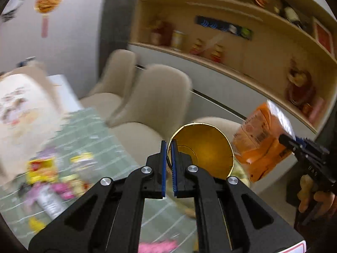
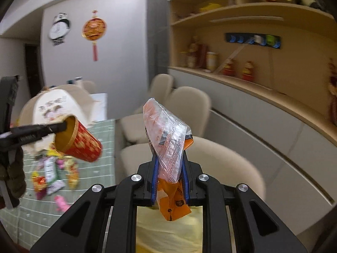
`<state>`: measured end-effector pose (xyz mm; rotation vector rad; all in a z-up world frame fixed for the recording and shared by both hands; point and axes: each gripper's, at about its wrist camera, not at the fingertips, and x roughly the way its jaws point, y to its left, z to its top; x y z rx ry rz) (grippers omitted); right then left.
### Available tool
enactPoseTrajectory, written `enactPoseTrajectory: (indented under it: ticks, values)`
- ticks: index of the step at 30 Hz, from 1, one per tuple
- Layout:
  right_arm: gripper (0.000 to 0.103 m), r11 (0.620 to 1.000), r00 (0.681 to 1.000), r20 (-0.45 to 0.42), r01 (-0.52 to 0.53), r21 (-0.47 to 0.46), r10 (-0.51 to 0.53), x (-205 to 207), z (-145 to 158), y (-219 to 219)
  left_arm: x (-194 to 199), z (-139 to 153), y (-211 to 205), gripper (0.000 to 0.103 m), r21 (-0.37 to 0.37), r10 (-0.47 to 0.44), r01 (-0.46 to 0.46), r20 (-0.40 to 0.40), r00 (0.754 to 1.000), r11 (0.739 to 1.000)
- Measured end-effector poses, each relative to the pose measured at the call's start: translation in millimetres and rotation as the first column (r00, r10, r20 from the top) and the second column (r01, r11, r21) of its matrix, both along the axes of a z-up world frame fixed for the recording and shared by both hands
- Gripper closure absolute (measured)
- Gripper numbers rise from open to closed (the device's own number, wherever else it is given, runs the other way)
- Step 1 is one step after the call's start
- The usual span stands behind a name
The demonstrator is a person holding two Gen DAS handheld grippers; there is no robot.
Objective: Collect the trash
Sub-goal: 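Carry both items to the yellow-lined bin and release the cup from the left gripper, then lower the orange bag into the bin and open the right gripper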
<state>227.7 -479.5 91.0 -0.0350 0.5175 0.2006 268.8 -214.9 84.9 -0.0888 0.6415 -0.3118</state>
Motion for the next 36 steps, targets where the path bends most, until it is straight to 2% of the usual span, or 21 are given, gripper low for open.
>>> enactPoseTrajectory:
  ticks: [4, 6, 9, 11, 13, 15, 17, 19, 21, 25, 29, 33, 36]
  values:
    - [0.084, 0.996, 0.996, -0.036, 0.084, 0.015, -0.083, 7, -8, -35, 44, -40, -60, 0.099, -0.027, -0.131, 0.129, -0.092, 0.987, 0.991]
    - [0.084, 0.993, 0.992, -0.056, 0.114, 0.022, -0.113, 10, -15, -47, 62, -61, -84, 0.099, -0.034, -0.165, 0.162, -0.145, 0.976, 0.986]
    - [0.084, 0.990, 0.988, -0.079, 0.137, 0.026, -0.135, 14, -23, -60, 82, -107, -116, 0.099, 0.015, -0.204, 0.218, -0.293, 0.934, 0.976]
    - [0.084, 0.989, 0.985, -0.093, 0.146, 0.030, -0.142, 17, -29, -65, 86, -140, -132, 0.099, 0.028, -0.233, 0.269, -0.419, 0.877, 0.963]
    - [0.084, 0.988, 0.984, -0.108, 0.149, 0.035, -0.145, 21, -36, -67, 76, -162, -140, 0.099, 0.018, -0.274, 0.324, -0.488, 0.829, 0.946]
    - [0.084, 0.988, 0.982, -0.121, 0.153, 0.038, -0.147, 27, -43, -67, 64, -169, -144, 0.099, 0.018, -0.299, 0.354, -0.499, 0.813, 0.935]
    - [0.084, 0.986, 0.980, -0.132, 0.157, 0.047, -0.150, 34, -48, -66, 59, -167, -142, 0.096, 0.011, -0.309, 0.358, -0.482, 0.820, 0.934]
    - [0.084, 0.985, 0.980, -0.135, 0.158, 0.061, -0.149, 40, -50, -63, 62, -160, -137, 0.079, -0.011, -0.307, 0.341, -0.464, 0.831, 0.940]
    - [0.084, 0.985, 0.983, -0.120, 0.150, 0.086, -0.139, 42, -47, -58, 62, -149, -130, 0.068, -0.024, -0.293, 0.315, -0.437, 0.850, 0.949]
    - [0.084, 0.985, 0.991, -0.087, 0.113, 0.133, -0.102, 47, -39, -42, 69, -119, -101, 0.056, -0.046, -0.207, 0.204, -0.360, 0.910, 0.978]
    - [0.084, 0.968, 0.990, -0.138, 0.076, 0.239, -0.044, 61, -54, -27, 66, -97, -67, 0.051, -0.038, -0.106, 0.099, -0.266, 0.958, 0.994]
    - [0.084, 0.962, 0.966, -0.256, 0.052, 0.267, 0.019, 70, -99, -2, 48, -79, -34, 0.049, 0.015, -0.032, 0.035, -0.181, 0.983, 0.999]
    - [0.084, 0.977, 0.928, -0.373, 0.057, 0.204, 0.024, 76, -146, 15, 41, -81, -21, 0.049, 0.040, 0.007, -0.001, -0.166, 0.986, 0.999]
